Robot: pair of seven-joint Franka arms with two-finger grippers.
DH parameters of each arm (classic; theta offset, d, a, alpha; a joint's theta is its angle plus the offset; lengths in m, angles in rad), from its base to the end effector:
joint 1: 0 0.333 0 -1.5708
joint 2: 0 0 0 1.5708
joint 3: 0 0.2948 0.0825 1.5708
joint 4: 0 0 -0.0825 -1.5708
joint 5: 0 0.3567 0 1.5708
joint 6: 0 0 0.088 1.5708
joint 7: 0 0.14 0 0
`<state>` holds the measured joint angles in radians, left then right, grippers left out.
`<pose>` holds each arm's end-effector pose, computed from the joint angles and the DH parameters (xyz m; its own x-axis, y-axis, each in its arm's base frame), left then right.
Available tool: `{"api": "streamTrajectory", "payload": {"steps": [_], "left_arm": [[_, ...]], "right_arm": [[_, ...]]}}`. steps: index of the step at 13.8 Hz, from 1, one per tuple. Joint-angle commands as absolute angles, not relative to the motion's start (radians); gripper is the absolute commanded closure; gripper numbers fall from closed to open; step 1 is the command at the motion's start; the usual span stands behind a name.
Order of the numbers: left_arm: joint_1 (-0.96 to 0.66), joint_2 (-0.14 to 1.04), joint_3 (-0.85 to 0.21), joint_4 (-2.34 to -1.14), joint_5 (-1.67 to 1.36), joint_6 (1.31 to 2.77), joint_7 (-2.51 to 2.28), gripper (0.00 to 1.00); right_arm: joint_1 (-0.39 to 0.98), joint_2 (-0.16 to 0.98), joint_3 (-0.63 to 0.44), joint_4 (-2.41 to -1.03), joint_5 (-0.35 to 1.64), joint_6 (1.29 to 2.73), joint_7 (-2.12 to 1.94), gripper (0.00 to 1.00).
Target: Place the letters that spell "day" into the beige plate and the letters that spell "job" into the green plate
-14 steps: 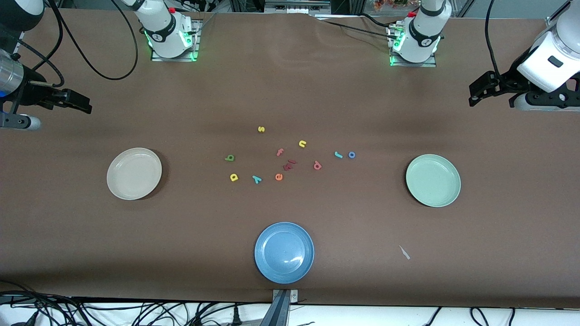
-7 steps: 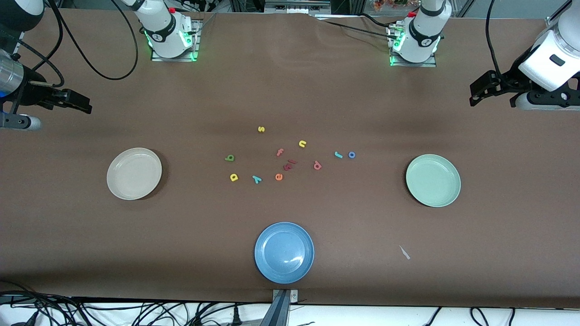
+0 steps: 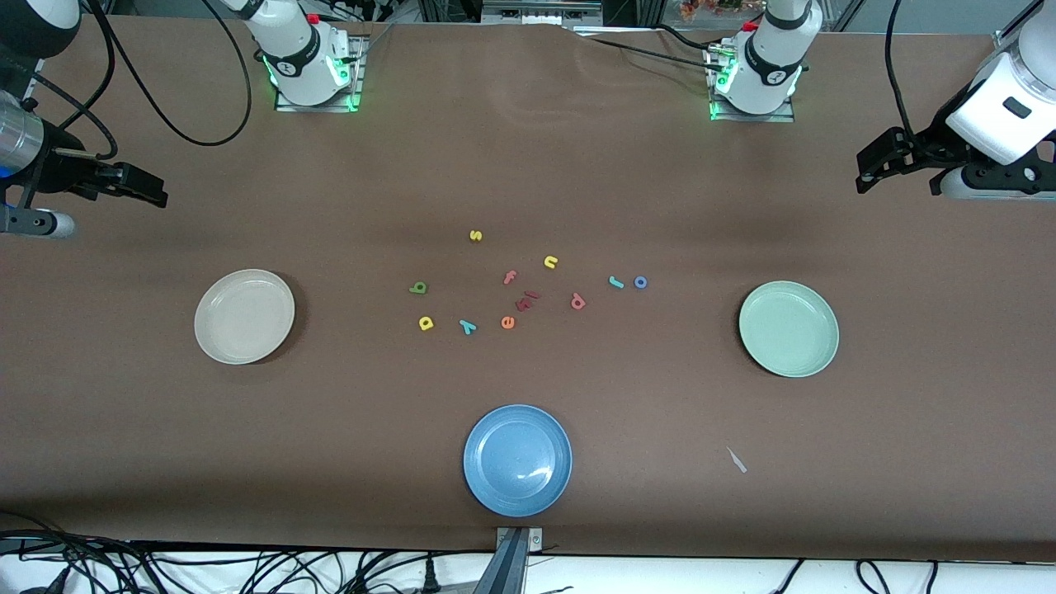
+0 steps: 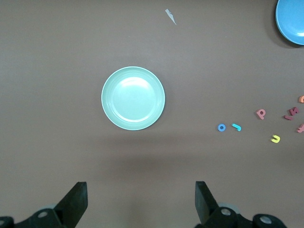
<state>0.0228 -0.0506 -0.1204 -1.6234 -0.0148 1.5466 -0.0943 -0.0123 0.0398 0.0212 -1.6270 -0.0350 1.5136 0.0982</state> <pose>0.5060 -0.0530 0.5709 0.9996 -0.0033 -0.0273 -0.0031 -1.0000 0.0062 0.5228 -0.0006 0.5205 0.9847 -0.0911 -0.1485 -0.0847 -0.9952 0.0488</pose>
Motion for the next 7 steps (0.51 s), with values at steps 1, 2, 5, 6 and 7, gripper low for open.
{"api": "streamTrajectory", "payload": {"steps": [1,2,5,6,7], "left_arm": [[0.023,-0.048,-0.124,-1.603,0.005,1.528,-0.08,0.0],[0.023,-0.048,-0.124,-1.603,0.005,1.528,-0.078,0.0],[0.023,-0.048,-0.124,-1.603,0.005,1.528,-0.08,0.0],[0.023,-0.048,-0.124,-1.603,0.005,1.528,-0.078,0.0],[0.023,-0.048,-0.124,-1.603,0.005,1.528,-0.078,0.0]], "right_arm": [[-0.009,0.032,0.014,-1.635,-0.034,1.52,0.078,0.0],[-0.009,0.032,0.014,-1.635,-0.034,1.519,0.078,0.0],[-0.008,0.029,0.018,-1.635,-0.032,1.513,0.087,0.0],[-0.008,0.031,0.018,-1.635,-0.034,1.519,0.087,0.0],[-0.009,0.032,0.017,-1.635,-0.032,1.52,0.084,0.0]]}}
